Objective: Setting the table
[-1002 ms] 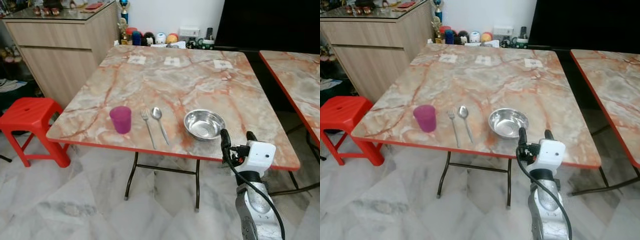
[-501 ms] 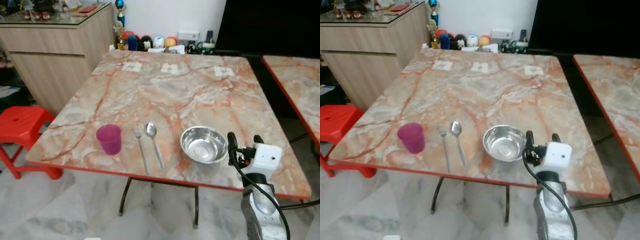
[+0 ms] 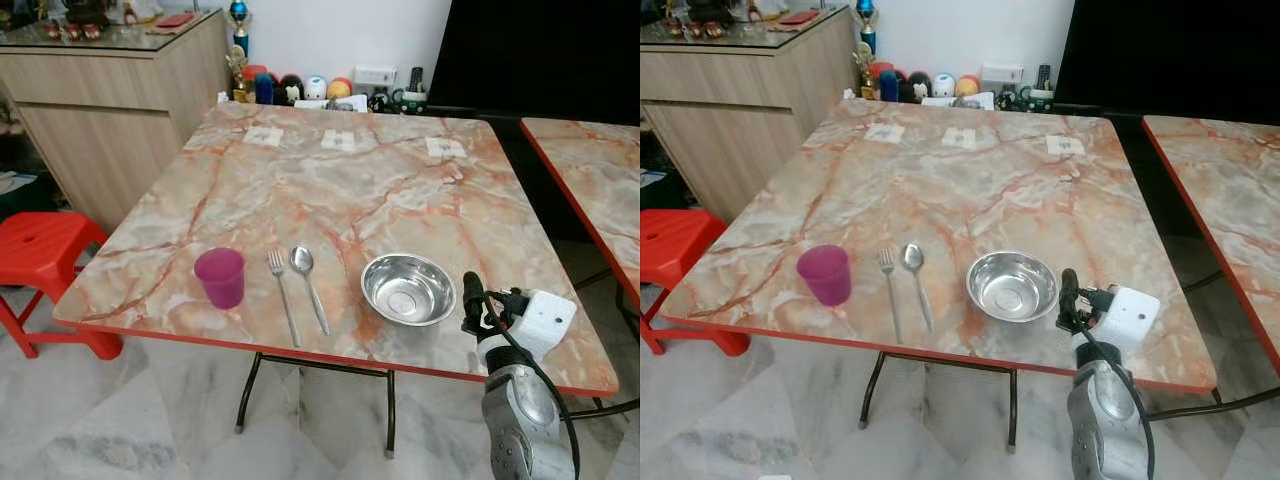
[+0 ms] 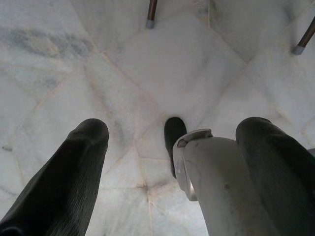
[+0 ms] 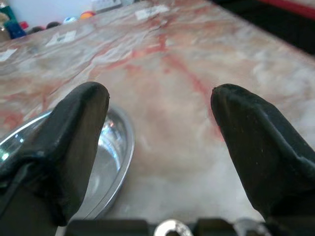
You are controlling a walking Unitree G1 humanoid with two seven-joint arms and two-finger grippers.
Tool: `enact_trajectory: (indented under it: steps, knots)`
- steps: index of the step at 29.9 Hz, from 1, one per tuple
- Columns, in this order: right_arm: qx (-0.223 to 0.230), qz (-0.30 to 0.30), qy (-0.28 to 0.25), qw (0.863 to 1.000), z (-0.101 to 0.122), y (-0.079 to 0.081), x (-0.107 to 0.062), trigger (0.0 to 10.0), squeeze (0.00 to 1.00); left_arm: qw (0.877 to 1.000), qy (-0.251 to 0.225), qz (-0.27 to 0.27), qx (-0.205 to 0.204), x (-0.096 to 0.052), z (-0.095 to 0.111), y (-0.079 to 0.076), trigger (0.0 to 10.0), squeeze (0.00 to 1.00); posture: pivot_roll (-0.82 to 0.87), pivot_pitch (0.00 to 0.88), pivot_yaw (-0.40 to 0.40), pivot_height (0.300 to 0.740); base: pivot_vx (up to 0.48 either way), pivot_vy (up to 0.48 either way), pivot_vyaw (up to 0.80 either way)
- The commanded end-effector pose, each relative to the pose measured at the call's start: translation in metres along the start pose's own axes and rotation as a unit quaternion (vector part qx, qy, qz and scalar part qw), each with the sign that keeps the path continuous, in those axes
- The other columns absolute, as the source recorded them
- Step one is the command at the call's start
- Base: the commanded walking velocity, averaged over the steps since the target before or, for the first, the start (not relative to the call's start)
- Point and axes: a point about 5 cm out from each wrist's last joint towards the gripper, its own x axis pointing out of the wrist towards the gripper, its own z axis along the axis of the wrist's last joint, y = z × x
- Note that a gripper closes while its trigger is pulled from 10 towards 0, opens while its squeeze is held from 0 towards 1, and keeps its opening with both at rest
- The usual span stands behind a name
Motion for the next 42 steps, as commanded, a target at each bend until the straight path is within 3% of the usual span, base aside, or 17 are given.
enact_trajectory:
  steps: [1,14,15,16,17,18,19,20,21,29,30,31,32,42]
  knots:
    - [0.022,0.013,0.031,0.999,-0.005,0.005,0.005,10.0,0.0,1.0,0.016,0.006,0.0,-0.002,-0.008,0.002,10.0,0.0,-0.02,0.103,-0.032,0.74,0.0,0.0,0.0]
    - [0.071,-0.008,0.1,0.992,-0.013,0.004,0.022,10.0,0.0,1.0,0.024,0.01,-0.001,-0.003,-0.011,0.004,10.0,0.0,-0.01,0.108,-0.03,0.74,0.0,0.0,0.0]
    - [0.07,-0.007,0.105,0.992,-0.015,0.004,0.022,8.8,0.0,1.0,0.025,0.01,-0.001,-0.003,-0.011,0.004,10.0,0.0,-0.01,0.11,-0.029,0.74,0.0,0.0,0.0]
    - [0.071,-0.007,0.106,0.992,-0.015,0.004,0.022,8.8,0.0,1.0,0.025,0.01,-0.001,-0.003,-0.011,0.004,10.0,0.0,-0.01,0.11,-0.029,0.74,0.0,0.0,0.0]
    - [0.072,-0.002,0.111,0.991,-0.017,0.005,0.022,1.8,0.0,1.0,0.025,0.01,-0.001,-0.003,-0.011,0.004,10.0,0.0,-0.01,0.111,-0.03,0.74,0.0,0.0,0.0]
    - [0.073,0.005,0.116,0.991,-0.019,0.007,0.023,0.0,0.0,1.0,0.026,0.01,-0.001,-0.003,-0.011,0.004,10.0,0.0,-0.01,0.111,-0.03,0.74,0.0,0.0,0.0]
    - [0.073,0.005,0.116,0.991,-0.019,0.007,0.023,0.0,0.0,1.0,0.026,0.01,-0.001,-0.003,-0.011,0.004,10.0,0.0,-0.01,0.111,-0.03,0.74,0.0,0.0,0.0]
    - [0.073,0.008,0.119,0.99,-0.019,0.008,0.023,1.7,0.0,1.0,0.026,0.011,-0.001,-0.003,-0.011,0.005,10.0,0.0,-0.01,0.111,-0.03,0.74,0.0,0.0,0.0]
    - [0.075,0.013,0.121,0.99,-0.02,0.01,0.024,9.7,0.0,1.0,0.026,0.011,-0.002,-0.003,-0.012,0.005,10.0,0.0,-0.01,0.111,-0.03,0.74,0.0,0.0,0.0]
    - [0.079,0.017,0.123,0.989,-0.018,0.013,0.028,10.0,0.0,1.0,0.028,0.013,-0.002,-0.004,-0.012,0.006,10.0,0.0,-0.01,0.112,-0.03,0.74,0.0,0.0,0.0]
    - [0.08,0.019,0.123,0.989,-0.019,0.014,0.028,7.2,0.0,1.0,0.028,0.013,-0.002,-0.004,-0.012,0.006,10.0,0.0,-0.01,0.112,-0.03,0.74,0.0,0.0,0.0]
    - [0.08,0.02,0.124,0.989,-0.019,0.014,0.028,7.2,0.0,1.0,0.028,0.013,-0.002,-0.004,-0.012,0.006,10.0,0.0,-0.01,0.112,-0.03,0.74,0.0,0.0,0.0]
    - [0.081,0.021,0.124,0.989,-0.019,0.014,0.028,0.3,0.0,1.0,0.028,0.013,-0.002,-0.004,-0.012,0.006,10.0,0.0,-0.01,0.112,-0.03,0.74,0.0,0.0,0.0]
    - [0.085,0.022,0.124,0.988,-0.021,0.016,0.028,0.0,0.0,1.0,0.029,0.01,0.005,-0.004,-0.012,0.005,10.0,0.0,0.0,0.114,-0.03,0.74,0.0,0.0,0.0]
